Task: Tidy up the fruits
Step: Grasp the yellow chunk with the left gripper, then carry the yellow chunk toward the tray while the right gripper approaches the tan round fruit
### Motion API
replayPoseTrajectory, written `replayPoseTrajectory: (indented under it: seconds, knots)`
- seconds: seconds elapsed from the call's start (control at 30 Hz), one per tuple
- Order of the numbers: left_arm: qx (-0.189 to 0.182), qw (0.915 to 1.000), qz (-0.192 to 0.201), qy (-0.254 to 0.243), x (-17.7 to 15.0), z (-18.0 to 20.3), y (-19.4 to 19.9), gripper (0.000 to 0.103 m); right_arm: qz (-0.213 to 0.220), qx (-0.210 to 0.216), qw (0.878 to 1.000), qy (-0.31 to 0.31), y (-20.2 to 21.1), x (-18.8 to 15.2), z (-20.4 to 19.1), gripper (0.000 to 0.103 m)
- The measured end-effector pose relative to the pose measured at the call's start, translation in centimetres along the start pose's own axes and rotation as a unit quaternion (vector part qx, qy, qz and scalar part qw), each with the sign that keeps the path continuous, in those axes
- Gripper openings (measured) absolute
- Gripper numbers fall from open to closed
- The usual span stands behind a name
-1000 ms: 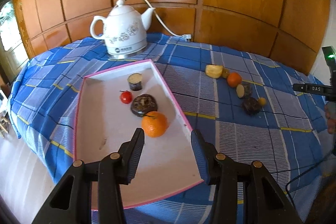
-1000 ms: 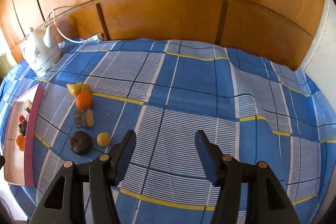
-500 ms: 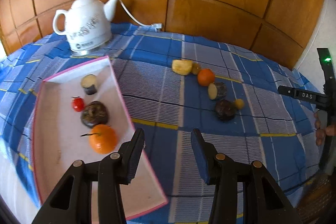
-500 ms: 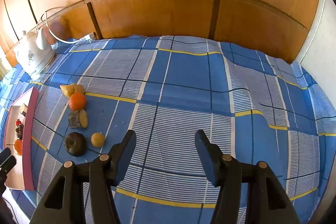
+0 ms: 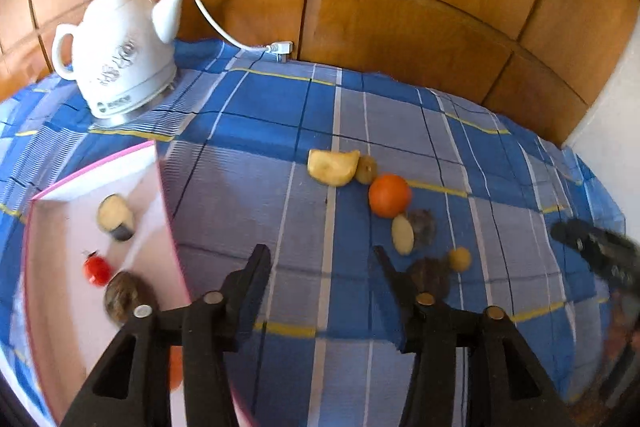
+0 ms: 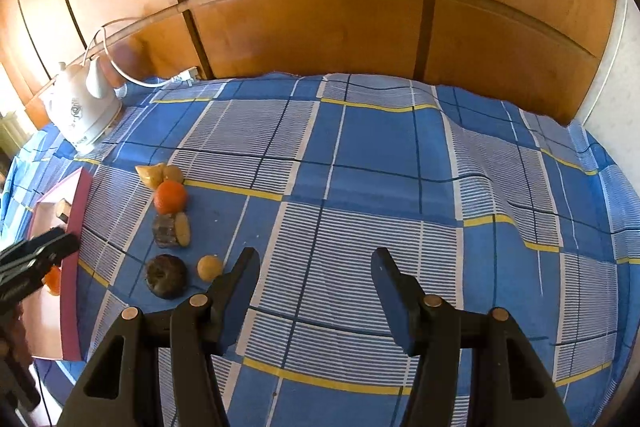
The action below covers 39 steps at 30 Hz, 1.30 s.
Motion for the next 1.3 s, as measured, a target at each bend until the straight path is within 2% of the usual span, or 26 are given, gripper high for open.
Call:
replayPoseTrajectory:
  seconds: [0.17, 0.4, 0.53, 0.63, 0.73, 0.77, 1.0, 1.1, 1.2, 1.3]
  knots:
    - [-0.011, 0.9999, 0.004, 0.012, 2.6, -0.1, -2.4, 0.065, -0.007, 0.008, 1.000, 0.000, -0.2, 0.0, -0.2, 0.059]
    - [-0.028, 0.9992, 0.014, 0.023, 5.4, 0.1, -5.4, 0.065, -0.018, 0.014, 1.000, 0.003, -0.6, -0.1, -0.6, 0.059]
    - [-0.022, 0.9992, 0.015, 0.028, 6.5, 0.0, -7.3, 0.067, -0.022, 0.017, 1.000, 0.002, -0.8, -0.1, -0.6, 0.059]
    - [-0.016, 0.9993, 0.003, 0.033, 6.7, -0.4, -9.1, 0.067, -0.026, 0.018, 0.999, 0.001, -0.9, -0.1, -0.6, 0.059]
    - [-0.025, 0.9987, -0.015, 0.042, 6.4, -0.9, -10.8, 0.063, -0.028, 0.019, 0.999, 0.002, -1.0, -0.1, -0.6, 0.059]
    - [-0.038, 0.9979, -0.008, 0.052, 6.3, -1.1, -10.9, 0.051, -0.028, 0.018, 0.999, 0.003, -1.1, -0.2, -0.6, 0.059]
    - [-0.067, 0.9952, 0.000, 0.071, 5.1, -1.6, -9.6, 0.048, -0.030, 0.013, 0.999, 0.001, -1.2, -0.2, -0.4, 0.059]
    - [-0.064, 0.9952, 0.006, 0.074, 4.2, -1.8, -8.2, 0.048, -0.029, 0.009, 1.000, 0.001, -1.2, -0.2, -0.3, 0.059]
    - [-0.056, 0.9964, 0.007, 0.064, 3.1, -1.5, -6.7, 0.048, -0.030, 0.004, 1.000, -0.001, -1.3, -0.2, -0.1, 0.059]
    - [-0.044, 0.9986, 0.007, 0.029, 1.7, -0.2, -5.2, 0.048, -0.029, 0.001, 1.000, 0.000, -1.3, -0.3, -0.1, 0.059]
Point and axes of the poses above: each gripper's, at about its wrist camera, not at the fingertips, and y roughly against the way its jaws point, z to its right, x to its top, the point moved 4 cm from there along -y, roughly the way its jaws point, and after that the axes turned 10 degrees about -y, right-handed, at the moved point
